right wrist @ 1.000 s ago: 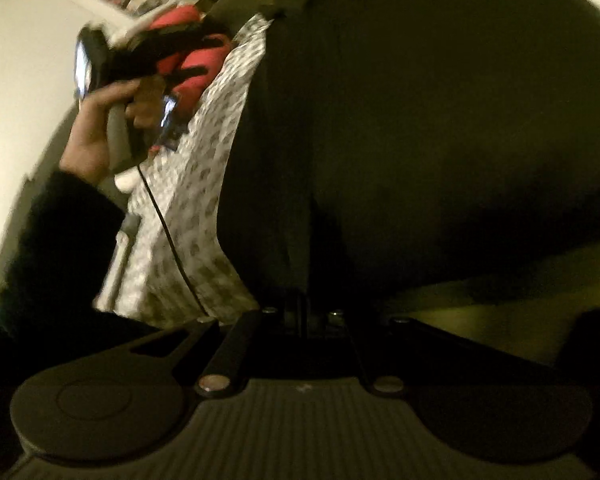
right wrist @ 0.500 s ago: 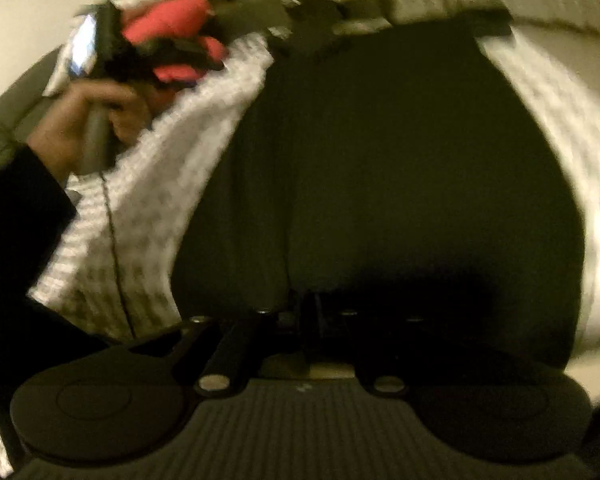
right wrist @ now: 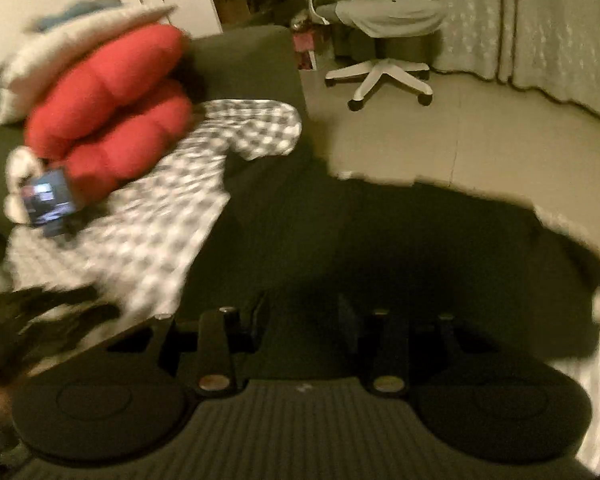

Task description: Fold clothes

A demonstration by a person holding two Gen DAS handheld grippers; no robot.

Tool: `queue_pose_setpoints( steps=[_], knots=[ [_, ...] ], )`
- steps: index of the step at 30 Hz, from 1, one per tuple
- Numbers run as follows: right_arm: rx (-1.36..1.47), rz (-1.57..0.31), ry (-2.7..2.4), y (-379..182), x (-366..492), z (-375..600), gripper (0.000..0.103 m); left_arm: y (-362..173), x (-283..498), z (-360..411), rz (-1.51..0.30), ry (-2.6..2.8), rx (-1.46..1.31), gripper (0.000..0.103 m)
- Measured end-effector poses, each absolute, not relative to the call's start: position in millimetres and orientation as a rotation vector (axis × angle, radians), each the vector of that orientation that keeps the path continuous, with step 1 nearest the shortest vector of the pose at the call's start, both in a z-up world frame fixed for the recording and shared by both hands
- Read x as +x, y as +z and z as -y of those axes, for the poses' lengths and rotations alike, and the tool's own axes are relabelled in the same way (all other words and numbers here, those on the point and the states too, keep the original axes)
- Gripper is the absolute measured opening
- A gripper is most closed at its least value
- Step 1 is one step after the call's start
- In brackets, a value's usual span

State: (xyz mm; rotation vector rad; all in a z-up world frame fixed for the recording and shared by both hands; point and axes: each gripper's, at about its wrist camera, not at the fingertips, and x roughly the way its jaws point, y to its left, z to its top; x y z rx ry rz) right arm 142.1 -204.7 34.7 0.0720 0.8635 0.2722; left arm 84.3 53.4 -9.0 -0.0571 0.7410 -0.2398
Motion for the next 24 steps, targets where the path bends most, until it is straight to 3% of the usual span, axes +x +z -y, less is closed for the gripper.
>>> queue_pose_setpoints(
  steps=[11,15,17,18,19,20,21,24],
  knots=[
    [-0.024,-0.769,0.292,-8,266,180,0.047,-25,106,-63,-0.724,-0.206,-0.098,0.050],
    [0.001,-0.731,0.332,-14,279,178,0.064,-26,106,-59,-0.724,-0.219,-0.111,0.050],
    [-0.009,-0.760,0.333,-23,283,174,0.064,-27,106,-57,-0.730,-0.219,-0.112,0.050],
    [-0.015,-0.766,0.329,-26,283,172,0.058,-28,106,-55,-0.732,-0.221,-0.111,0.050],
    [-0.022,-0.772,0.324,-29,282,169,0.046,-29,106,-54,-0.734,-0.223,-0.111,0.050],
    [-0.028,-0.775,0.319,-32,281,167,0.013,-29,106,-53,-0.735,-0.220,-0.103,0.050],
    [-0.032,-0.756,0.311,-30,277,168,0.001,-29,106,-52,-0.736,-0.218,-0.102,0.050],
    [-0.035,-0.680,0.285,-17,262,171,0.001,-29,106,-53,-0.735,-0.214,-0.109,0.050]
  ],
)
